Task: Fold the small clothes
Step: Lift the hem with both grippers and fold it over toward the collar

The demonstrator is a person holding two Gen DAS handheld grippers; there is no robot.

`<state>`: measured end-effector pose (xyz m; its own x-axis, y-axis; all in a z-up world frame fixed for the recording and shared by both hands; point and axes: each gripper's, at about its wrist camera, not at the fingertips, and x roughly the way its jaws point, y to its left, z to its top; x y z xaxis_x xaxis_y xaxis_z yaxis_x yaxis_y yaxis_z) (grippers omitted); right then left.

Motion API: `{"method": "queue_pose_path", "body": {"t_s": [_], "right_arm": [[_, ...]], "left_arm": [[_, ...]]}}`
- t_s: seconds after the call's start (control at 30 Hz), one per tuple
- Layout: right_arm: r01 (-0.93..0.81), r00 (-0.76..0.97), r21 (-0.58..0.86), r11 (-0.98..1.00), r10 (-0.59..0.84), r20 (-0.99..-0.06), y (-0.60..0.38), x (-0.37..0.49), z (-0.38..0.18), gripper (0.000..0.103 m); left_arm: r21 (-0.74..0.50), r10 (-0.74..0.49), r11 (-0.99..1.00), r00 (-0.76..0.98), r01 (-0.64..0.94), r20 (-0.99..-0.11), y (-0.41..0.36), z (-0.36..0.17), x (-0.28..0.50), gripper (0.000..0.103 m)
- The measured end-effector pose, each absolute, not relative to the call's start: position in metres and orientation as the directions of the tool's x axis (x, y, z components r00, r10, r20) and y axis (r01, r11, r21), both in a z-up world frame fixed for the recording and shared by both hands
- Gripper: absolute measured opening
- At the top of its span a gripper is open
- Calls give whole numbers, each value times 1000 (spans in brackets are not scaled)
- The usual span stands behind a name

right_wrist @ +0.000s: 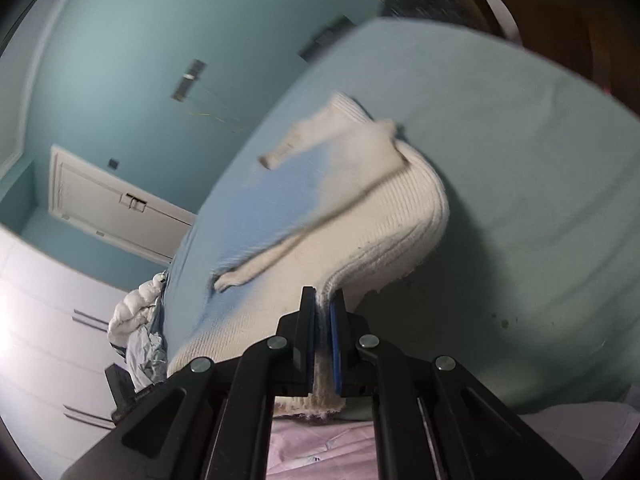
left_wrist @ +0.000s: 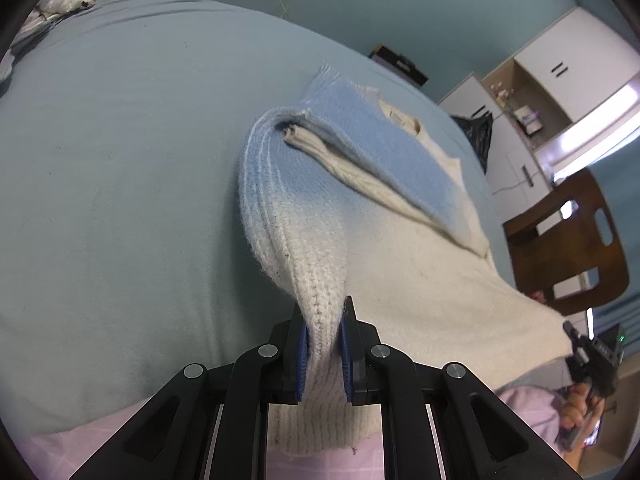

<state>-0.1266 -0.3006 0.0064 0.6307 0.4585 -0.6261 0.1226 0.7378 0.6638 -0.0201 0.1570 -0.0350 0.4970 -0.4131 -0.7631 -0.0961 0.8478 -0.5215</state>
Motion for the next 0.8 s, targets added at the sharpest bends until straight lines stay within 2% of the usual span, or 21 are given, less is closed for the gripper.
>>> {"method": "queue_pose_path", "body": {"t_s": [0.2, 0.5, 0.67, 0.8], "right_arm": [[94, 719, 814, 573, 526, -453, -310, -140, 20, 2], [-44, 831, 871, 489, 502, -239, -305, -162, 80, 2], [-53, 835, 881, 470, 505, -219, -306, -194, 105, 2], [-70, 838, 891, 449, 511, -191, -302, -223, 120, 2]], "left_arm": [[-582, -436, 811, 595, -66, -675, 167, 6, -32, 10], [-599, -464, 800, 671, 38, -578, 167, 91, -72, 9], [-625, -508, 780, 611, 28, -607, 173, 117, -105, 9], [-650, -543, 759, 596, 47, -591, 182, 135, -142, 9]]}}
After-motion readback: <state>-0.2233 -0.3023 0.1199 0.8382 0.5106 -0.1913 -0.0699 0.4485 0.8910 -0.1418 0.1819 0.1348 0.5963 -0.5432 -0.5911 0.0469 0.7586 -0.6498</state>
